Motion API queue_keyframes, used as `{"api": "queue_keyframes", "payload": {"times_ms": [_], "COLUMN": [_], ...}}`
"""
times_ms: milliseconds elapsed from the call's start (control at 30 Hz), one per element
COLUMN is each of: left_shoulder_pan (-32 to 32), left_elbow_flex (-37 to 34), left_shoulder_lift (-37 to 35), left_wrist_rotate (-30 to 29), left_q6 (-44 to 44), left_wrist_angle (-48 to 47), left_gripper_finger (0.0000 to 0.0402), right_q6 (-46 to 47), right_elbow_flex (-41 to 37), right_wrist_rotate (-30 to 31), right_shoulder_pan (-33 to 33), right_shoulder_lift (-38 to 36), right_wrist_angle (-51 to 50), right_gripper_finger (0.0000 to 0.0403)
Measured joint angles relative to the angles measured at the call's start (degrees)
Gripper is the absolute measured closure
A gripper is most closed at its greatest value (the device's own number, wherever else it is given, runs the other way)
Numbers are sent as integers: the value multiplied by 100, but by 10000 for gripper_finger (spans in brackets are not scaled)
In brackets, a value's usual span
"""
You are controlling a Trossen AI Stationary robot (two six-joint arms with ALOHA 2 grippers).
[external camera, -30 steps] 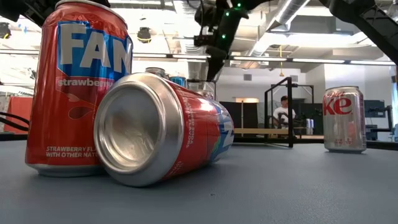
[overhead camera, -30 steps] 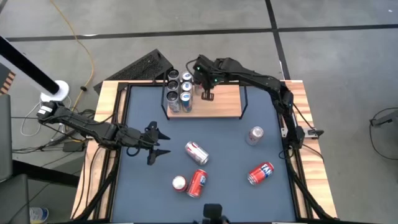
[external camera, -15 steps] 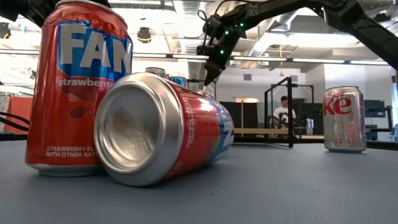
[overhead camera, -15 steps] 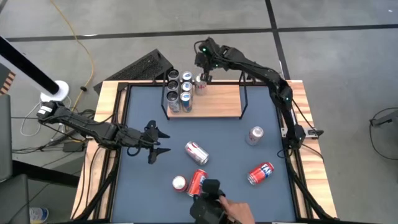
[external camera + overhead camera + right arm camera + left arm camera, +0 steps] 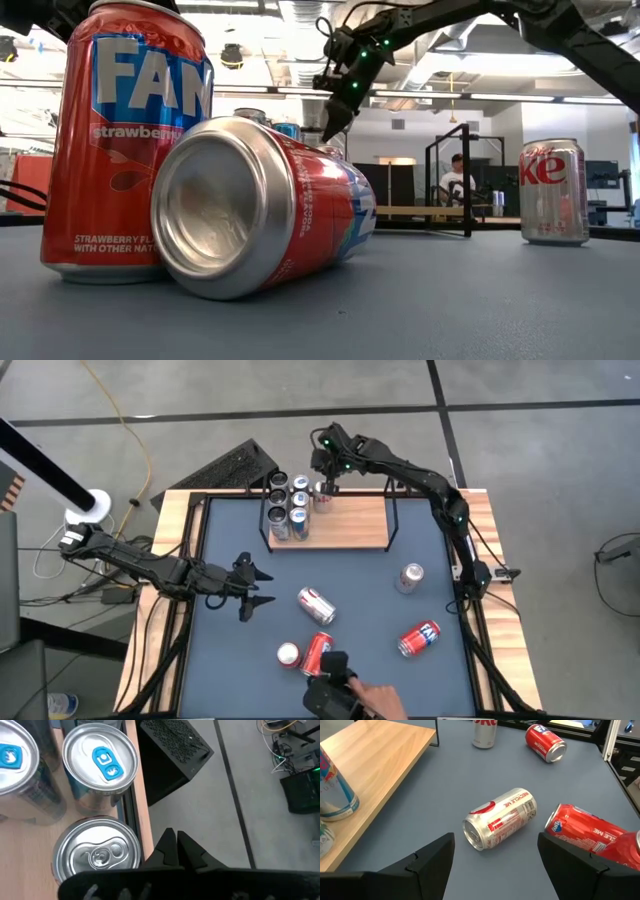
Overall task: Place canned beverage on shelf
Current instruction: Put the middle silver soda can on the shelf
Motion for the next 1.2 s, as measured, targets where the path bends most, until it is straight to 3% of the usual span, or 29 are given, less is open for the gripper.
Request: {"api": "queue_keyframes", "payload": {"times_ms": [367, 1200], "left_shoulder_pan": [0, 0], "left_elbow_flex": [0, 0], "left_shoulder_lift": [0, 0], "left_wrist_rotate": [0, 35], "left_q6": [-4, -2], "left_wrist_angle": [0, -2], "left_gripper_finger": [127, 127], "right_q6": [-80, -592], "right_elbow_flex": [-28, -57], "right_wrist_rotate": [-453, -370], "right_shoulder_pan": [0, 103], "right_shoulder_lift": [0, -16], "right_wrist_angle": [-222, -972], "right_gripper_finger": [403, 403]}}
